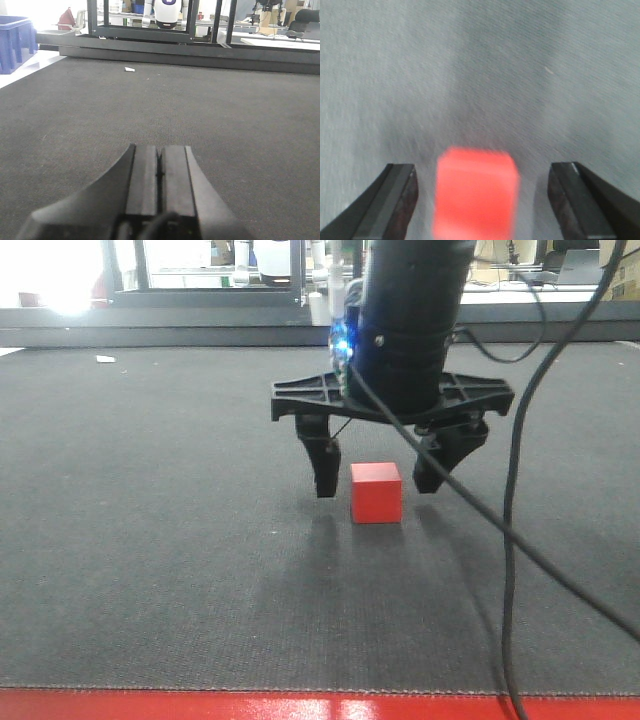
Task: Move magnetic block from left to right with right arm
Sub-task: 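Lower the open right gripper over the red cube, then close the right gripper on the red cube, then lift the red cube with the right gripper and raise it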
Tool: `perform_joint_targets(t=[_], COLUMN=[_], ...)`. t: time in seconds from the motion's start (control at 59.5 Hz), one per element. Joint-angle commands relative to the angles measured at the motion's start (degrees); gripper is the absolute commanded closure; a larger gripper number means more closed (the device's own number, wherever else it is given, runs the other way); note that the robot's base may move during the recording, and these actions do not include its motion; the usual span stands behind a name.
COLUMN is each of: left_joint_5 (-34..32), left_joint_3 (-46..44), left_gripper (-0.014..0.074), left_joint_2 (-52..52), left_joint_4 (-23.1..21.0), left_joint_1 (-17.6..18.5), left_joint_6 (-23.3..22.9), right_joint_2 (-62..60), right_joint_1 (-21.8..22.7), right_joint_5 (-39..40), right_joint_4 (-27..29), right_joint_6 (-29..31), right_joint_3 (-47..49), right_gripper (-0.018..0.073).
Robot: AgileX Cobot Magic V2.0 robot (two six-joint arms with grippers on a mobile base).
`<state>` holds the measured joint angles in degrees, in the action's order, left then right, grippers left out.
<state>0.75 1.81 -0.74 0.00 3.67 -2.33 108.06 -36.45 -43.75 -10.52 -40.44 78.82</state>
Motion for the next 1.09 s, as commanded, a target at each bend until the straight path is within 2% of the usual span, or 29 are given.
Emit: perform_joint_targets(t=[0.0,0.118,0.319,0.386,0.655,0.89,1.075], left_joint_5=[-5.2,-5.2,-5.2,-5.2,-5.2,-5.2,-5.2], left_joint_3=[0.6,0.6,0.6,0.6,0.6,0.6,0.6], left_gripper=[0.0713,0.0713,0.0713,0.0713,0.0713,0.0713,0.0713], left_joint_2=[-0.8,-0.8,-0.8,-0.8,-0.8,-0.8,-0.8], left_joint_4=[0.0,0.0,0.0,0.0,0.0,0.0,0.0], left_joint_1=[0.5,0.5,0.5,0.5,0.5,0.5,0.5], left_joint_6=[-0.4,-0.4,-0.4,-0.4,-0.4,-0.4,-0.4], right_joint_2=[-2.6,-2.3,-2.3,-2.3,-5.7,-13.5,-22.9], right_joint_1=[0.3,0.3,0.3,0.3,1.2,5.2,8.5], right_joint_5=[2.7,2.5,0.9,0.4,-0.3,-1.0,1.4], right_joint_4=[-1.5,-1.6,-1.6,-1.6,-1.7,-1.7,-1.7], right_joint_6=[0.0,0.0,0.1,0.1,2.8,11.9,18.1], right_joint_3=[2.0,2.0,2.0,2.1,2.2,0.7,-5.3], right_gripper=[-0.0066,-0.0003,0.0254,0.0292,0.0303,0.0303,0.0303])
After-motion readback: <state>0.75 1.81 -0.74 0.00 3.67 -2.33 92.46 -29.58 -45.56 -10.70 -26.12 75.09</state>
